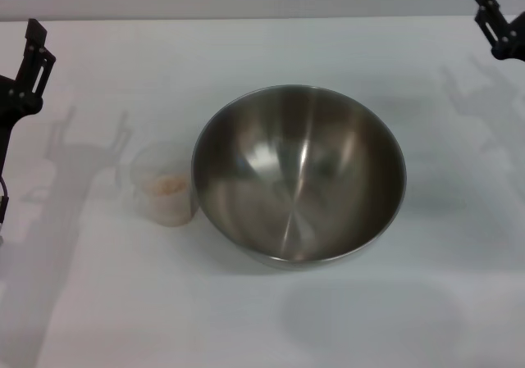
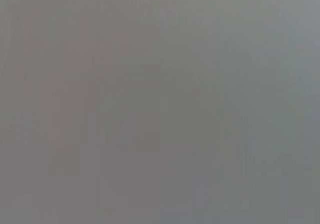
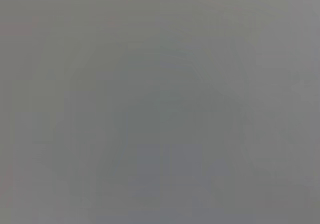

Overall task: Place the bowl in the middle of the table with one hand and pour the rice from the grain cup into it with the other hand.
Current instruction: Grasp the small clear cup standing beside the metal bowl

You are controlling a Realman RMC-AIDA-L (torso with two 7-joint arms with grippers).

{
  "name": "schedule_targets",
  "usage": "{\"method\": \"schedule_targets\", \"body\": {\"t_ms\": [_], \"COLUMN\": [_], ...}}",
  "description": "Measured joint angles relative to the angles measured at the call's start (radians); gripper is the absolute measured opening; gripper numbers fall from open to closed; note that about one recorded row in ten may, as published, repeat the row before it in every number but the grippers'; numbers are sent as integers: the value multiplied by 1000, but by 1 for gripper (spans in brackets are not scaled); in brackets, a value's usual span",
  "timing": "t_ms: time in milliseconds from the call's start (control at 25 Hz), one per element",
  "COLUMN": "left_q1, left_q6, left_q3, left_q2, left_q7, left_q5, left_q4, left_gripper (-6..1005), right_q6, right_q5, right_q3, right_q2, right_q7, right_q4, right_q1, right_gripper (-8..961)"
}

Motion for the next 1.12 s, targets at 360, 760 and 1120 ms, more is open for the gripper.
{"method": "schedule_targets", "body": {"t_ms": [360,760,1120], "left_q1": [19,120,177], "left_q6": [-39,-49,-51], "left_q3": [15,130,240], "left_q2": [0,4,6], "left_q7": [0,0,1], "left_q5": [0,0,0], "left_q4": [5,37,49], "left_gripper": [808,808,807], "right_q6": [-13,41,14], "right_q5": [0,46,65], "right_q3": [79,181,194], "right_q2": [-2,0,-4], "right_q7": [7,15,13], "right_q4": [32,87,103], "right_q1": [-17,-11,19], "right_gripper": [546,697,743]}}
